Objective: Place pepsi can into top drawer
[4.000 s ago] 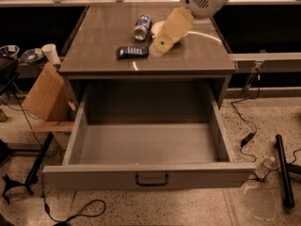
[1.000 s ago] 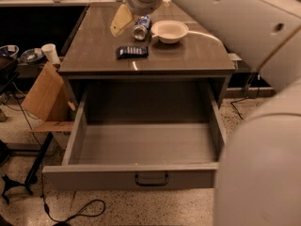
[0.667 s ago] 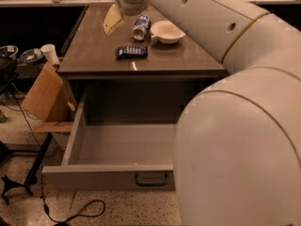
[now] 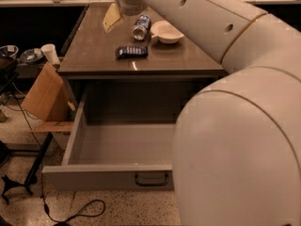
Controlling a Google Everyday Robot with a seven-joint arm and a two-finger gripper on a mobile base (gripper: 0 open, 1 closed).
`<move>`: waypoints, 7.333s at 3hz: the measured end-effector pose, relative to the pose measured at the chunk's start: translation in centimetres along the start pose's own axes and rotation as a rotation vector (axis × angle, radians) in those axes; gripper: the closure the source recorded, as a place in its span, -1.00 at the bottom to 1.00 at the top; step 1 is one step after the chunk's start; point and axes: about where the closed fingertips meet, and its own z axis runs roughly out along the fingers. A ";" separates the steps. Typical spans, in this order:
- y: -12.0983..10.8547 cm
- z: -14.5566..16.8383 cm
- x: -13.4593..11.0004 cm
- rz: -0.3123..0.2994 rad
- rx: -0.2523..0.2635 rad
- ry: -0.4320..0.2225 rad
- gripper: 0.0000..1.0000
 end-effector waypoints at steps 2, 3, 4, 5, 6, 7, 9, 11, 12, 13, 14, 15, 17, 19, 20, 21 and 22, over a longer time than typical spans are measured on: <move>-0.6 3.9 -0.5 0.302 0.028 0.009 -1.00; -0.8 6.7 -0.5 0.483 0.047 0.018 -1.00; -0.7 6.7 -0.5 0.483 0.047 0.018 -1.00; -0.5 6.9 -0.5 0.482 0.035 0.000 -1.00; -0.4 7.7 -0.8 0.502 0.047 -0.039 -1.00; -0.9 8.7 -1.2 0.557 0.074 -0.085 -1.00; -2.8 11.1 -2.6 0.632 0.151 -0.181 -1.00; -3.6 12.6 -3.7 0.460 0.157 -0.306 -1.00; -3.6 13.2 -3.6 0.398 0.142 -0.329 -1.00; -3.4 13.9 -3.1 0.341 0.133 -0.327 -1.00; -2.9 14.3 -2.9 0.307 0.131 -0.318 -1.00; -2.4 14.9 -2.7 0.279 0.140 -0.295 -1.00; -2.1 15.7 -2.3 0.255 0.162 -0.255 -0.50; -3.5 15.5 -2.1 0.290 0.208 -0.241 0.43; -4.9 14.9 -2.0 0.328 0.245 -0.239 0.89; -6.5 13.9 -2.1 0.379 0.275 -0.247 1.00; -8.1 12.4 -2.3 0.426 0.296 -0.269 1.00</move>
Offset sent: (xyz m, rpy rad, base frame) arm 0.0538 0.0035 -0.0405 0.3418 0.0640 -0.4301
